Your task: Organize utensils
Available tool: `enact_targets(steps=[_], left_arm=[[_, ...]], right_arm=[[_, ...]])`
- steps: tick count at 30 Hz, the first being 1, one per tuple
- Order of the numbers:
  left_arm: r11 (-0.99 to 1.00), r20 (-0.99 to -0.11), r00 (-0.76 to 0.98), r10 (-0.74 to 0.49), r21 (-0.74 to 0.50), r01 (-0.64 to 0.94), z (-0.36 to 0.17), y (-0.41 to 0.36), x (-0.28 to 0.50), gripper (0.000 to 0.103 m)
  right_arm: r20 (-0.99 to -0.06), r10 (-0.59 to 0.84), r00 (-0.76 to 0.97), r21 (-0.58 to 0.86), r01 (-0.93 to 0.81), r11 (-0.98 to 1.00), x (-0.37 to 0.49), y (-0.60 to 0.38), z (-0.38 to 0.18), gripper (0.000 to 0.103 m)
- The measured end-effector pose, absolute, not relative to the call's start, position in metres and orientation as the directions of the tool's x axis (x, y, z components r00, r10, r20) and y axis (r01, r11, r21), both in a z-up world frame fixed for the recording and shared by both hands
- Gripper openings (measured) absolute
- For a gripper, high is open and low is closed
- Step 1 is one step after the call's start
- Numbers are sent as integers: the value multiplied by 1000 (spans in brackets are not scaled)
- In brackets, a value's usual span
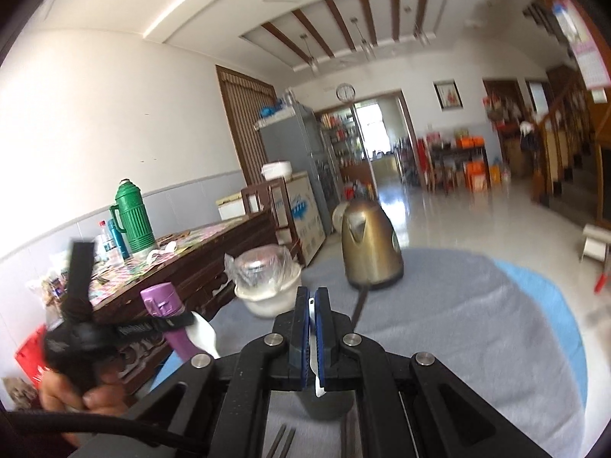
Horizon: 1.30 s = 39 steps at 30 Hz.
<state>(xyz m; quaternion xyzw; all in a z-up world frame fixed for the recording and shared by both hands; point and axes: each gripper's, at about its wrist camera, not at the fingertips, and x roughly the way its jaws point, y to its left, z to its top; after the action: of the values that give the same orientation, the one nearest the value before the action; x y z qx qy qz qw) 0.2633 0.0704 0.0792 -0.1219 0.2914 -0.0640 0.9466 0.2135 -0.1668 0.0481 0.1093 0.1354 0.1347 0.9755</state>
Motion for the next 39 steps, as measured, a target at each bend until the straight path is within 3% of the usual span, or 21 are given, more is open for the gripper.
enact_targets(steps=[6, 11, 23, 27, 33, 39], left_arm=[[983, -400, 913, -86, -185, 11, 100, 55, 267, 2], [993, -330, 943, -38, -119, -1, 88, 32, 280, 2], [995, -445, 890, -103, -29, 100, 34, -2, 295, 2], [989, -443, 884, -150, -69, 133, 37, 9, 282, 2], [979, -426, 884, -193, -142, 145, 46, 31, 270, 2], [968, -460, 864, -203, -229, 105, 40, 60, 261, 3]], right_arm=[[-179, 250, 952, 148, -225, 963, 227, -147, 47, 3], [-193, 245, 950, 128, -223, 966, 248, -136, 33, 3], [-291, 320, 901, 266, -245, 932, 284, -145, -5, 5], [-304, 339, 890, 310, -244, 919, 280, -156, -4, 5], [-241, 373, 896, 401, -258, 879, 264, -177, 8, 5], [-227, 352, 908, 402, -242, 883, 244, -191, 15, 5]])
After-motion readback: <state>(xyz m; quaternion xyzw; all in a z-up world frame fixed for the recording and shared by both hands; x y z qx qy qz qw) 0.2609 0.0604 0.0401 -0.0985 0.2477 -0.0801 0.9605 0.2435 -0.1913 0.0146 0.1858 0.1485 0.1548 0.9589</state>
